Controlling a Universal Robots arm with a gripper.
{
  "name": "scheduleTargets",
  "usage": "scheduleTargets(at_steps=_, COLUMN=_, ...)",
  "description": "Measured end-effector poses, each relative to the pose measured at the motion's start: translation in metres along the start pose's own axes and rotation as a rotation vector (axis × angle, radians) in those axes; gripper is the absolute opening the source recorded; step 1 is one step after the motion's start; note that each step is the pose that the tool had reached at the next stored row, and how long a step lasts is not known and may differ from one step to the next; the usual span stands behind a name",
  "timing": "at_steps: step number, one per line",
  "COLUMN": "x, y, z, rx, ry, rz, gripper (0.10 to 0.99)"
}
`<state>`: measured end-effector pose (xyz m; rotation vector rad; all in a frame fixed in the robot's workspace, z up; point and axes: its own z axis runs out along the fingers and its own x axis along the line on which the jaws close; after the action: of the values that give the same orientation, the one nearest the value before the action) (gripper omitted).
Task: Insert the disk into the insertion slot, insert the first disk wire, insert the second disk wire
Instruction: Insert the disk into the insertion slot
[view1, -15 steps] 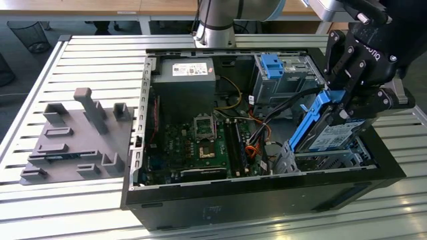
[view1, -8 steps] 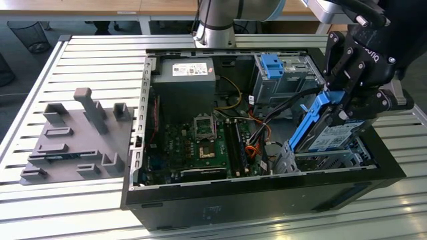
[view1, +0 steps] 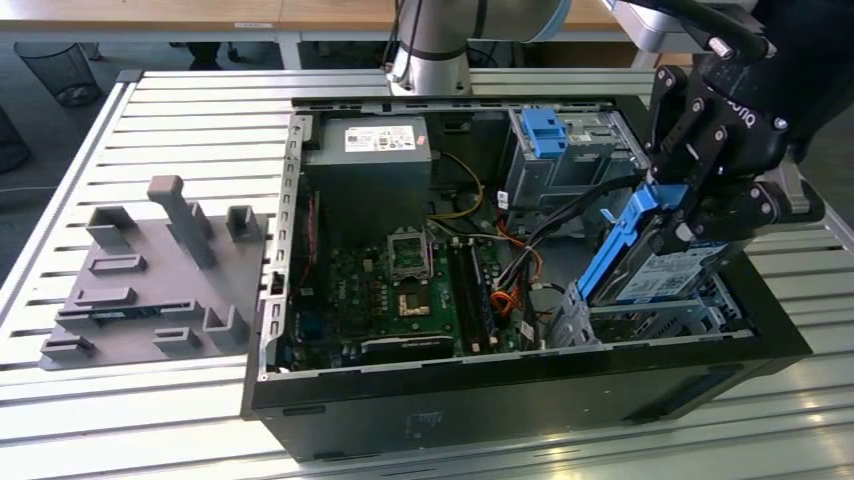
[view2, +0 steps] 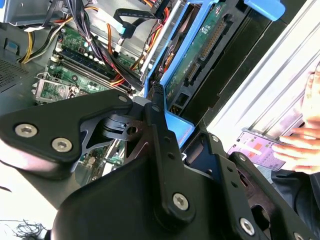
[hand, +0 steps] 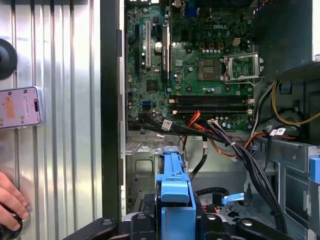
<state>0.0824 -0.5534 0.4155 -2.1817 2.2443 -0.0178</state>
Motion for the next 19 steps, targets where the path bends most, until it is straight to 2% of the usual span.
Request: scheduleTargets(at_steps=19, x=0.0, y=0.0001, z=0.0048, rx=0.0, ry=0.0, rz=0.0, gripper=0.365)
